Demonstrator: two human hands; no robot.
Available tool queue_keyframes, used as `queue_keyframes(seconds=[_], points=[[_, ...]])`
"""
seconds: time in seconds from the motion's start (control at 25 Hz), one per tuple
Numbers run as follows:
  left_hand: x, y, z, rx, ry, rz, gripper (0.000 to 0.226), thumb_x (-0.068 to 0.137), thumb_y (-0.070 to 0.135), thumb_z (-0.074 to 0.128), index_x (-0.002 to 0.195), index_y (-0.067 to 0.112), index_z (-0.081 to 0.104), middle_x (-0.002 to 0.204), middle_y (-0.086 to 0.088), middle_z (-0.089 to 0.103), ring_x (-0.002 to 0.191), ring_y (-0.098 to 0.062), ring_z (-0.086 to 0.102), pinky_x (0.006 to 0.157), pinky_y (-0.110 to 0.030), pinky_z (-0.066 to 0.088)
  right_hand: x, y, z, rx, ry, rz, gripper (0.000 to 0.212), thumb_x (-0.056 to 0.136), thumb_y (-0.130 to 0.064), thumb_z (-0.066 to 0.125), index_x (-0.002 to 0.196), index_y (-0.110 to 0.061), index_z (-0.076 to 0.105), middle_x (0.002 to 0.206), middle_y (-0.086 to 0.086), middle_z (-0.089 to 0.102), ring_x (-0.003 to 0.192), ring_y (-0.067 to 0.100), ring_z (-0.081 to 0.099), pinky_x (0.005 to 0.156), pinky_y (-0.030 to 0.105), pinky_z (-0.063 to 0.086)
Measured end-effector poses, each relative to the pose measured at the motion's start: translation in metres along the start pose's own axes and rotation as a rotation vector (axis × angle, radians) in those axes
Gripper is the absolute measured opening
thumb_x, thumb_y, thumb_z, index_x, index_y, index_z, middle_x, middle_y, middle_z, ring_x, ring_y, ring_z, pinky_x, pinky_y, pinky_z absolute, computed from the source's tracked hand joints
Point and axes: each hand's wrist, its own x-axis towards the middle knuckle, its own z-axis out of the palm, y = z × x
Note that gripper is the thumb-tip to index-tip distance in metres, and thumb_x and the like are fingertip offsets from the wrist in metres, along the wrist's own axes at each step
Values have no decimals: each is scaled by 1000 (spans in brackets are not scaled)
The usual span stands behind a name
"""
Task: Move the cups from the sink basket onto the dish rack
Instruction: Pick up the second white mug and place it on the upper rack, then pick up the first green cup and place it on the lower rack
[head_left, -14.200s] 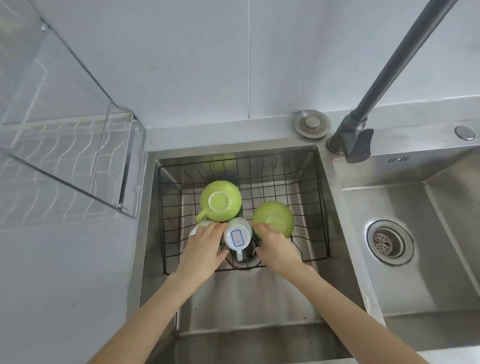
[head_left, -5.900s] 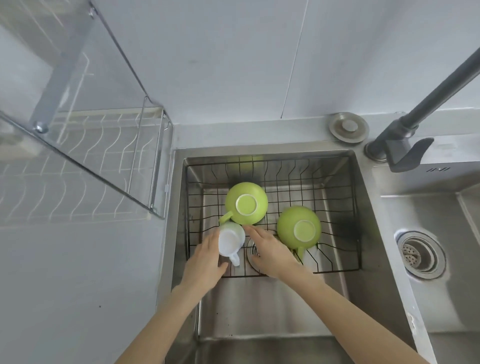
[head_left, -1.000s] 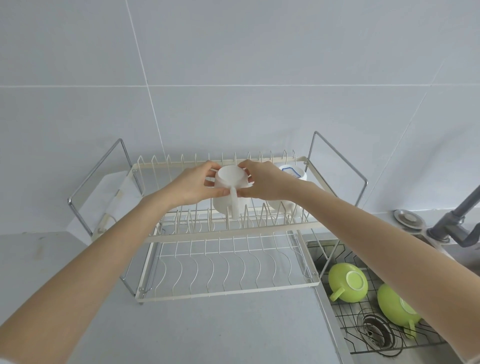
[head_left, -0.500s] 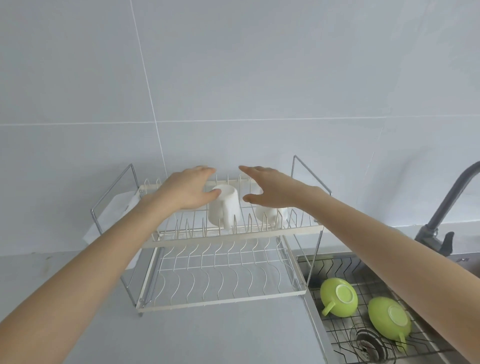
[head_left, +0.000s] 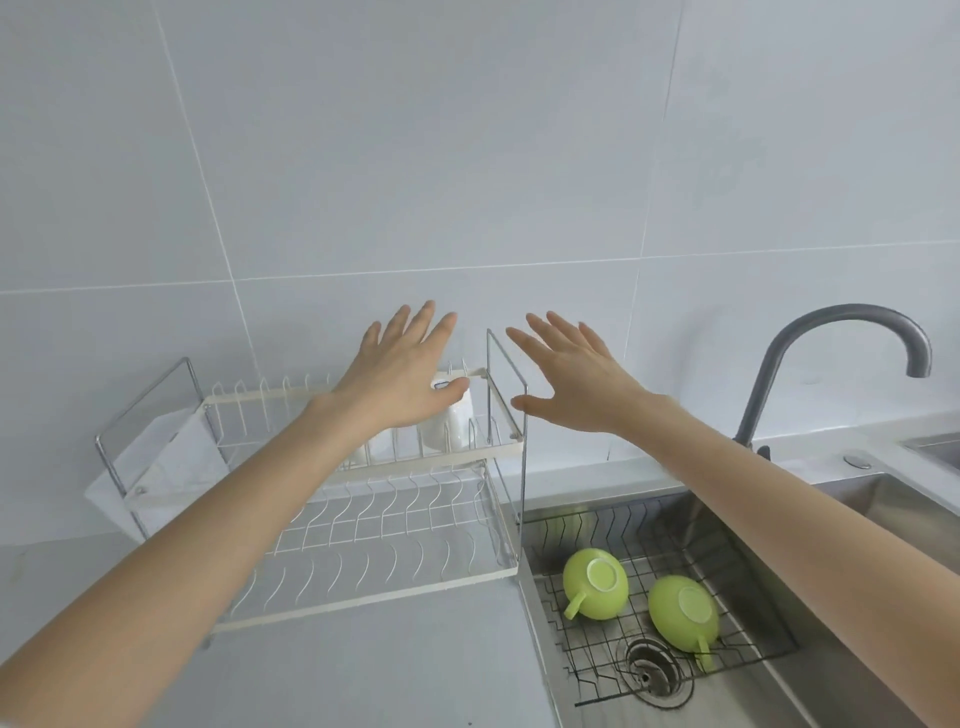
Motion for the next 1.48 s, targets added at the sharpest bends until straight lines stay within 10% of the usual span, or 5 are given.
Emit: queue_keyframes(seconds=[1.48], points=[[83, 275, 262, -211, -542, -17, 78, 89, 49, 38, 144, 19, -8, 156, -12, -13, 144, -30, -13, 118, -48, -3, -116, 299, 201, 236, -493, 240, 84, 86, -43, 54, 148, -20, 3, 159, 8, -1, 147, 25, -7, 120, 43, -2]])
